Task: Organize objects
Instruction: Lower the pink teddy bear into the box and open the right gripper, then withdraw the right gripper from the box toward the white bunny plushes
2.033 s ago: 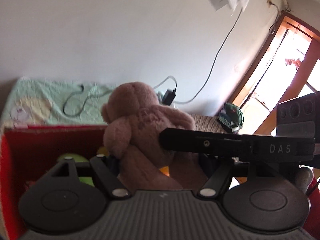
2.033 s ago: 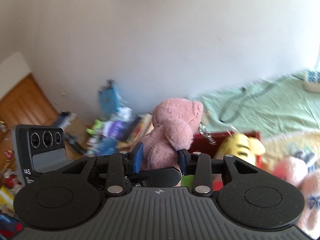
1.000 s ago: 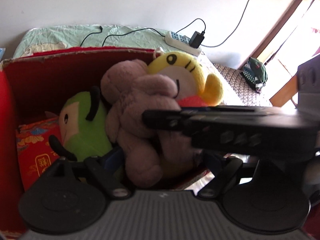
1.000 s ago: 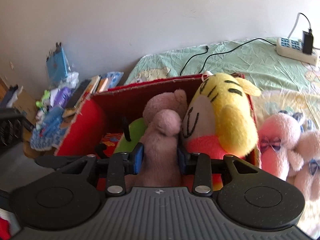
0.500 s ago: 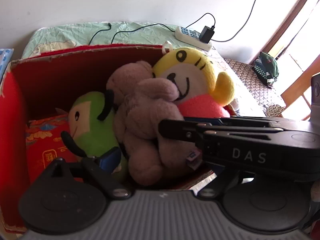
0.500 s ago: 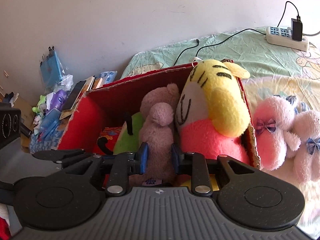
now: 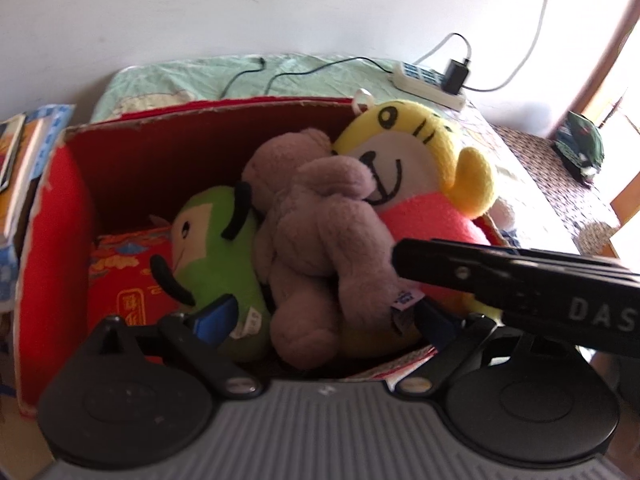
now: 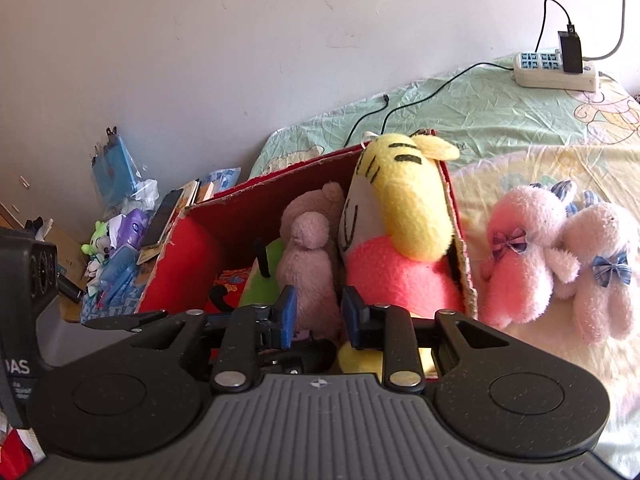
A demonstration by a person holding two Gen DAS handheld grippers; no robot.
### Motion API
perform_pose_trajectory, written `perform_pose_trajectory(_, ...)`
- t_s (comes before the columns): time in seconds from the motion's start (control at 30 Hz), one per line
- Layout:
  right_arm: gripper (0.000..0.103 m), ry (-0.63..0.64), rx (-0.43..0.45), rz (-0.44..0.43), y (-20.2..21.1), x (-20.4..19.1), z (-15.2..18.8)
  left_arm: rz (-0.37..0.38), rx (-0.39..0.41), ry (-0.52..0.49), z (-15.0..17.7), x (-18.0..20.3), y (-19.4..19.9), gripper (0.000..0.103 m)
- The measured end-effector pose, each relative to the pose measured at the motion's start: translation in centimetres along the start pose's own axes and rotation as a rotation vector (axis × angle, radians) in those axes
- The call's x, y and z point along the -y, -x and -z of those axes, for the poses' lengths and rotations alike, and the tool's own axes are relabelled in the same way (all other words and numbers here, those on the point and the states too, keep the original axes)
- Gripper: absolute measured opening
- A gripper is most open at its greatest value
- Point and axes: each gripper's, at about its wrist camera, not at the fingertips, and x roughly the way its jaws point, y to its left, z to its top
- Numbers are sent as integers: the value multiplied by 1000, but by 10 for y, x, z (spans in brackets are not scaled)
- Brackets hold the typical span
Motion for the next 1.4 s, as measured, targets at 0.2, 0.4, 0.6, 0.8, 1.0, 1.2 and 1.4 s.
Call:
perform_pose_trajectory(0.2, 28, 21, 15, -44, 13, 7, 1, -97, 29, 9, 4, 17, 12, 95)
perform_pose_trajectory(0.4, 30, 47, 33, -91, 35, 15, 1, -219, 41, 61, 8, 36, 27, 95)
perform_pose_trajectory(0.6, 38, 95, 28, -107, 54, 23, 2, -302, 52, 87, 20, 59, 41, 95)
perform_pose_trajectory(0.8, 38, 96, -7, -137, 66, 38, 9, -372, 44, 102, 33, 83, 45, 95)
perform_pose_trajectory(1.0, 38, 119, -30, -138, 74, 49, 20, -421, -8, 142, 44, 100, 38, 95)
perform_pose_trajectory(1.2, 38, 102, -84, -155, 75, 64, 33, -432, -68, 192, 55, 108, 22, 95)
perform_pose_trajectory(1.4, 38, 53, -114, -137, 76, 76, 44, -448, -124, 160, 64, 115, 6, 95)
